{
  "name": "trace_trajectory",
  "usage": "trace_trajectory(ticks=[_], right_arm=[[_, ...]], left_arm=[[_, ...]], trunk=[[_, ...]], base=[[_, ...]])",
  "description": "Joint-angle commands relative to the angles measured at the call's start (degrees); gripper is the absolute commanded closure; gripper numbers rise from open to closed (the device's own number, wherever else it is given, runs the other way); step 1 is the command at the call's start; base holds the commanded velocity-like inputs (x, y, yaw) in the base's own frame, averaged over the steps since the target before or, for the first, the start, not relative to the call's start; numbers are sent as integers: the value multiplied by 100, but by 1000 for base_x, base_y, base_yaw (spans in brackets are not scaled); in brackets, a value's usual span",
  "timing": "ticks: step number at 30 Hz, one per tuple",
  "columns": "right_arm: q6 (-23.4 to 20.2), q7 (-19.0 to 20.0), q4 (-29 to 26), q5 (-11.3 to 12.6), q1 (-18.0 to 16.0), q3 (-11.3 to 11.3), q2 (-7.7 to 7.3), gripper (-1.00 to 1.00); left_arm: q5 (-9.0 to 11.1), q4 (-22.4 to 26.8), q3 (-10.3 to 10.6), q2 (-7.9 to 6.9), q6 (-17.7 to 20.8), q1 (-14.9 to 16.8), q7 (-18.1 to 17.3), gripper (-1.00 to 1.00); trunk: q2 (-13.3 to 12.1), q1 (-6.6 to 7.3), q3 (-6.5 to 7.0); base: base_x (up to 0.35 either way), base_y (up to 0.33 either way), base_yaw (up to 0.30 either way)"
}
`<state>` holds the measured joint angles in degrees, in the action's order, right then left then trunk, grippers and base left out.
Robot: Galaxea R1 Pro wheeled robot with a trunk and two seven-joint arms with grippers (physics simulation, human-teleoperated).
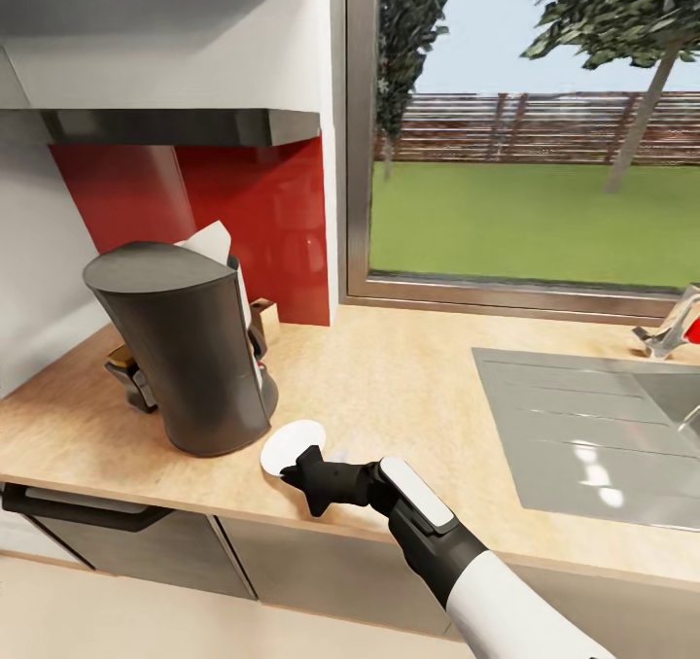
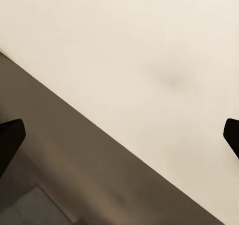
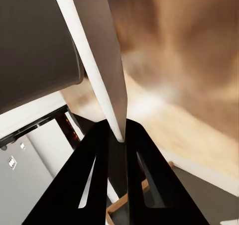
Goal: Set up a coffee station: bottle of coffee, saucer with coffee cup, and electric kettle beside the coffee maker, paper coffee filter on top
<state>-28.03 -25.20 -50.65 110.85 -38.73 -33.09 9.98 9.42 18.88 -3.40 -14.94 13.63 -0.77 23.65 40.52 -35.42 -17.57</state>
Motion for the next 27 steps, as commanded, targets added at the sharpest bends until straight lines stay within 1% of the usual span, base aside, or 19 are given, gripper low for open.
trace_trajectory(ticks=[1, 9, 10, 27], right_arm=[[-1, -38, 41, 25, -3, -4, 1, 100], [-1, -38, 38, 24, -3, -5, 1, 100], [-1, -38, 38, 24, -3, -5, 1, -100], [-1, -38, 38, 24, -3, -5, 1, -100]], left_arm=[[50, 28, -1, 0, 34, -8, 22, -100], [51, 28, 2, 0, 34, -8, 26, -100], [51, 28, 4, 0, 34, -7, 26, -100], [42, 28, 9, 0, 37, -10, 26, -100]], trunk=[[5, -3, -8], [5, -3, -8], [5, -3, -8], [5, -3, -8]], base=[[0, 100, 0], [0, 20, 0], [0, 0, 0], [0, 0, 0]])
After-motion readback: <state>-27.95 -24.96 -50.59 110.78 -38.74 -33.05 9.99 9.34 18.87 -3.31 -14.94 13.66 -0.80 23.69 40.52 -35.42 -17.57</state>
